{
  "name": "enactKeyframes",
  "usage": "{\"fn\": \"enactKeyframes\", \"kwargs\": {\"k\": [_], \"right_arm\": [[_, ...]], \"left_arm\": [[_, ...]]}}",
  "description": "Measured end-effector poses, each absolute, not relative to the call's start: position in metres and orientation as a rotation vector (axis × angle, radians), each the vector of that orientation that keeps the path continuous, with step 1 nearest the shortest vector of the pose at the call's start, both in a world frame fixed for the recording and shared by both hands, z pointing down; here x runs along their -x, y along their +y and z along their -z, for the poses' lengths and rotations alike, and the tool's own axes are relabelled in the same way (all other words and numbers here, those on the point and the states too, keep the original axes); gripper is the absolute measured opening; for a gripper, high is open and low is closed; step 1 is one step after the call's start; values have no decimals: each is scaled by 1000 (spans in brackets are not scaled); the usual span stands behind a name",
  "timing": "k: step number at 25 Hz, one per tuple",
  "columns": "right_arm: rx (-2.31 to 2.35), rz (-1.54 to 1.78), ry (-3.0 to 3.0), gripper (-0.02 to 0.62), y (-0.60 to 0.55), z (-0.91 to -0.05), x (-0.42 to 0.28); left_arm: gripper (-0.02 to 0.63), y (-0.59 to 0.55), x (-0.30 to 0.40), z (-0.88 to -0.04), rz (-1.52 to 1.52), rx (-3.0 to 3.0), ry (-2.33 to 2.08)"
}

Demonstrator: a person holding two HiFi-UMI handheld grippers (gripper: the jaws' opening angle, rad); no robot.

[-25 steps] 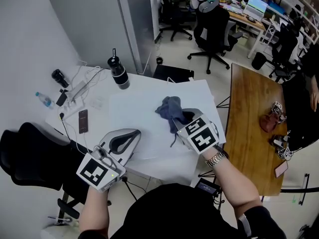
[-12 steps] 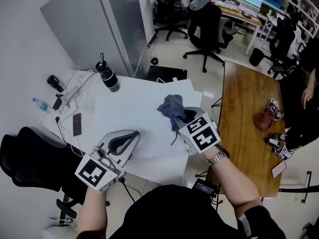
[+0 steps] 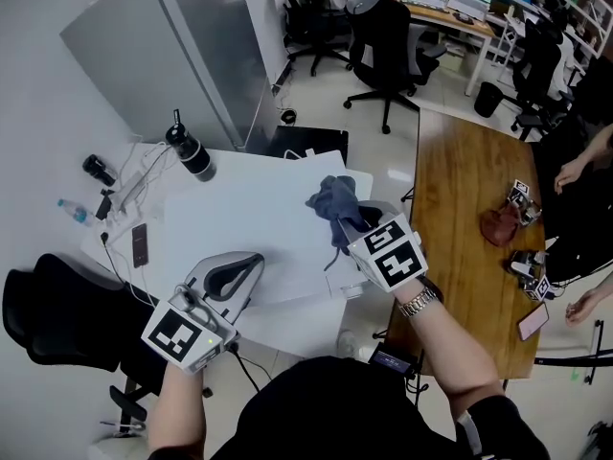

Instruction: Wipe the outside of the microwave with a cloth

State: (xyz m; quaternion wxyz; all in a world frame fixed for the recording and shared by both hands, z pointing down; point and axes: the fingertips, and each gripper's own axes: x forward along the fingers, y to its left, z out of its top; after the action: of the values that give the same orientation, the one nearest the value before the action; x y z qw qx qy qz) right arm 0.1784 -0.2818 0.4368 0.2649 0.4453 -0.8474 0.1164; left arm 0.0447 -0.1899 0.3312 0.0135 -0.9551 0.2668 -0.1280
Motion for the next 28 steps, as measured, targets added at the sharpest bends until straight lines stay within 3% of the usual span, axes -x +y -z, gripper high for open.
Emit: {"fn": "enactKeyframes", "kwargs": {"k": [14,28], "right_arm": [[-1291,-394,-2298,67,-293,-453,-237],[-1276,-693,-2389,67,-300,-524,-247]], "left_arm": [[5,-194,-76,-330,357,2944,882],[5,-197,-89,-343,417,2948,960]]}}
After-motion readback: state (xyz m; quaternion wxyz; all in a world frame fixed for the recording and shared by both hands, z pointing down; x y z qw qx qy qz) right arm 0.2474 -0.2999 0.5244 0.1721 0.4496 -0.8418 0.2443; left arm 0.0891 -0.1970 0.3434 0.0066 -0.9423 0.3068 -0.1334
